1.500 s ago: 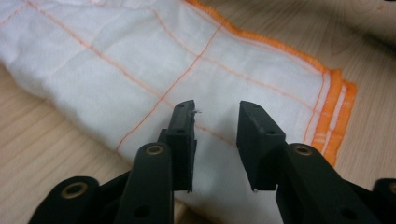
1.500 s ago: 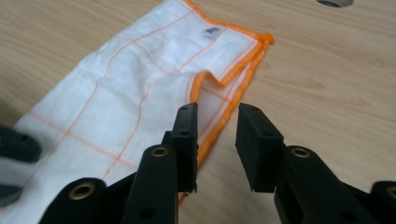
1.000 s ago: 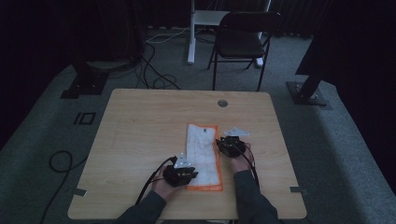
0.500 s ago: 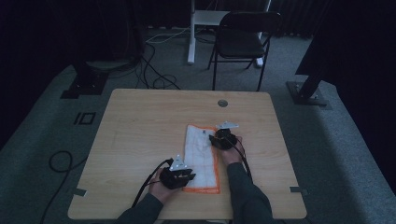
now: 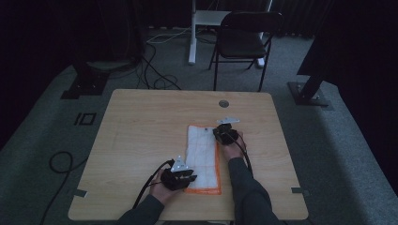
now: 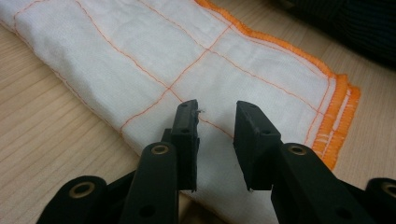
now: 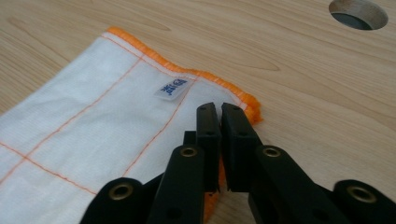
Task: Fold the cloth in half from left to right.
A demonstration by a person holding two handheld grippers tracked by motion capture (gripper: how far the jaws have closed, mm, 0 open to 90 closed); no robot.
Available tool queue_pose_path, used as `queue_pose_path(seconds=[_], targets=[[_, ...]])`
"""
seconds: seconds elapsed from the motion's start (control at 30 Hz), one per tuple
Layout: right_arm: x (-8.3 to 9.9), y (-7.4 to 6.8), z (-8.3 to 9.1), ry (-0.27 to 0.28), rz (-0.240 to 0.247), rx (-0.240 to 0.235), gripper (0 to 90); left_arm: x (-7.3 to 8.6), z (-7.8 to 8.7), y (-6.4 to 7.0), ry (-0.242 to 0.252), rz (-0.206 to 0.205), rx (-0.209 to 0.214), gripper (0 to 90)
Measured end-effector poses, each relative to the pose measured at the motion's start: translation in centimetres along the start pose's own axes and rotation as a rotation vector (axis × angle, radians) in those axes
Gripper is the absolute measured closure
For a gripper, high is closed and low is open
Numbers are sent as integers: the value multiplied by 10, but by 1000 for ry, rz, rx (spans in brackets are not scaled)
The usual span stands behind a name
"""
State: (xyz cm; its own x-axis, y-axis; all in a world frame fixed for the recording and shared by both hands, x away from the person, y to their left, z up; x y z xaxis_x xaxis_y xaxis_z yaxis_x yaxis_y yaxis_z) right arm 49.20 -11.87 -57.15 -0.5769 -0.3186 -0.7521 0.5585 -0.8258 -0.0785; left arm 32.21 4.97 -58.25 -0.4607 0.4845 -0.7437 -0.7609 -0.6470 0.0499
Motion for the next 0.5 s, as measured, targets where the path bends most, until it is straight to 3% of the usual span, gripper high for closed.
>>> queue_pose_path(seconds=[0.13, 0.3, 0.5], targets=[[3, 3, -2, -10, -2, 17, 771, -1, 0, 0, 0, -5, 4, 682], [4, 0, 3, 2, 1, -7, 629, -4, 0, -2, 14, -6, -5, 653], [6, -2, 13, 18, -7, -25, 578, -11, 2, -11, 41, 1, -47, 639]])
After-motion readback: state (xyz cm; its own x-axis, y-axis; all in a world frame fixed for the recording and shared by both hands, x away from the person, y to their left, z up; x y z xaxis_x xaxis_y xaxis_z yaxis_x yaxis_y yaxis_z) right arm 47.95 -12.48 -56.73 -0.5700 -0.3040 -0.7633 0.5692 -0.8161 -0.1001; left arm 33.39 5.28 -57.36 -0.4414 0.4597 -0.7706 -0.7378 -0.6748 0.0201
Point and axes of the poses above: each handheld gripper's, and its own axes: z roughly backward along the jaws, x roughly out of its underside, y roughly to its right, the point moved 6 cm from there along -z, roughly forward along the jaws, and after that the axes turned 6 degrees about -x, right-handed, at the moved point
